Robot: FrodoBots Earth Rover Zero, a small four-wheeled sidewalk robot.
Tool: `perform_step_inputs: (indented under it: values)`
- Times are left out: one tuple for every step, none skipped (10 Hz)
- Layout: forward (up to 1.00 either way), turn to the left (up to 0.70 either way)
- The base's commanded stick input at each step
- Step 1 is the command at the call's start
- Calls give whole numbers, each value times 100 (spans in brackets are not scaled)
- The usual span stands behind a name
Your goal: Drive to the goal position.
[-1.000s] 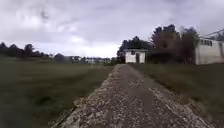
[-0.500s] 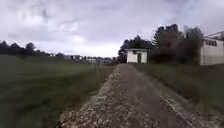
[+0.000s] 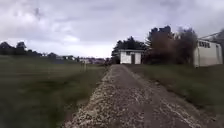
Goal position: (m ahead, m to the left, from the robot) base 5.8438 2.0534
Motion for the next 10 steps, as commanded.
perform_step_inputs:
  values:
    - [100,0]
    - [100,0]
    - [100,0]
    - [100,-15]
    - [100,-29]
    - [100,-40]
    - [100,-40]
    - [100,-40]
    - [100,-26]
    - [100,-9]
